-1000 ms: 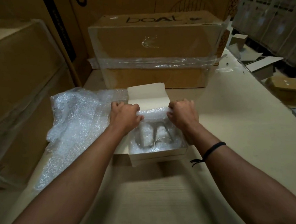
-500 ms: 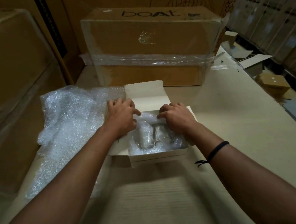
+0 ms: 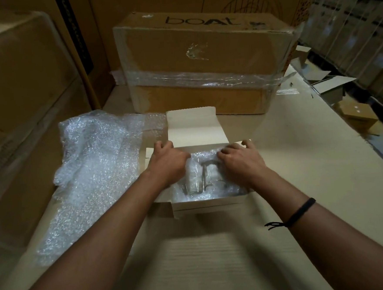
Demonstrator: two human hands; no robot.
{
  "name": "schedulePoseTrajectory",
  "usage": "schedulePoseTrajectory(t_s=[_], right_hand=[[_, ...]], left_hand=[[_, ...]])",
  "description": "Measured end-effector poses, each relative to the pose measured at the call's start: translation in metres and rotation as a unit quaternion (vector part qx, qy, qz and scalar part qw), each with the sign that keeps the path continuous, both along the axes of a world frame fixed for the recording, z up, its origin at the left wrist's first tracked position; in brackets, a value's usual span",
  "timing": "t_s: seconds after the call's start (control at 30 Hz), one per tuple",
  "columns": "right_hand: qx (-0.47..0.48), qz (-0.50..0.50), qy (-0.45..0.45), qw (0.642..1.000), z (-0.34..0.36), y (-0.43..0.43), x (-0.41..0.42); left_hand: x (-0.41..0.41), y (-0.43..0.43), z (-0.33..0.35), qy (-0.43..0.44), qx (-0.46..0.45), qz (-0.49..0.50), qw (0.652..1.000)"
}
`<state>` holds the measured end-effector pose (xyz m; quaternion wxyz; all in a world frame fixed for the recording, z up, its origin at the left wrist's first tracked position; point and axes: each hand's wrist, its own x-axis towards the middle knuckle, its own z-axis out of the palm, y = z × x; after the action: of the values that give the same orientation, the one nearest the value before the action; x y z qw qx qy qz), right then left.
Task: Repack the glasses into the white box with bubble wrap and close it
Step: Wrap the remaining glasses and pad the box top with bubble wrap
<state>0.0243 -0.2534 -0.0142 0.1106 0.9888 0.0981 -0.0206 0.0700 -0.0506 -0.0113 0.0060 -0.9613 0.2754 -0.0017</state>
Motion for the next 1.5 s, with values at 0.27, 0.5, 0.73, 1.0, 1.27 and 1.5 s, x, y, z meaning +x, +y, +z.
schedulePoseTrajectory(t_s=[0.27, 0.5, 0.73, 1.0, 1.27, 1.5], right_hand=[[0.056, 0.005, -0.009, 0.998, 0.001, 0.015, 0.01], [0.007, 0.013, 0.074, 0.997, 0.006, 0.02, 0.021], [0.001, -0.016, 0.022, 1.0, 0.014, -0.004, 0.02], [-0.025, -0.002, 0.172, 0.985, 0.009, 0.006, 0.025], [0.041, 0.043, 0.116, 0.992, 0.004, 0.015, 0.032], [0.02, 0.034, 0.057, 0.998, 0.009, 0.012, 0.03]], left_hand=[[-0.005, -0.002, 0.007, 0.002, -0.116, 0.033, 0.993], [-0.007, -0.01, 0.004, 0.081, -0.062, 0.015, 0.995], [-0.009, 0.007, 0.003, -0.035, -0.035, 0.021, 0.999], [-0.012, 0.008, -0.001, 0.029, 0.043, 0.04, 0.998], [-0.021, 0.007, 0.004, -0.019, 0.03, 0.053, 0.998], [-0.029, 0.004, -0.003, -0.038, 0.084, 0.065, 0.994]])
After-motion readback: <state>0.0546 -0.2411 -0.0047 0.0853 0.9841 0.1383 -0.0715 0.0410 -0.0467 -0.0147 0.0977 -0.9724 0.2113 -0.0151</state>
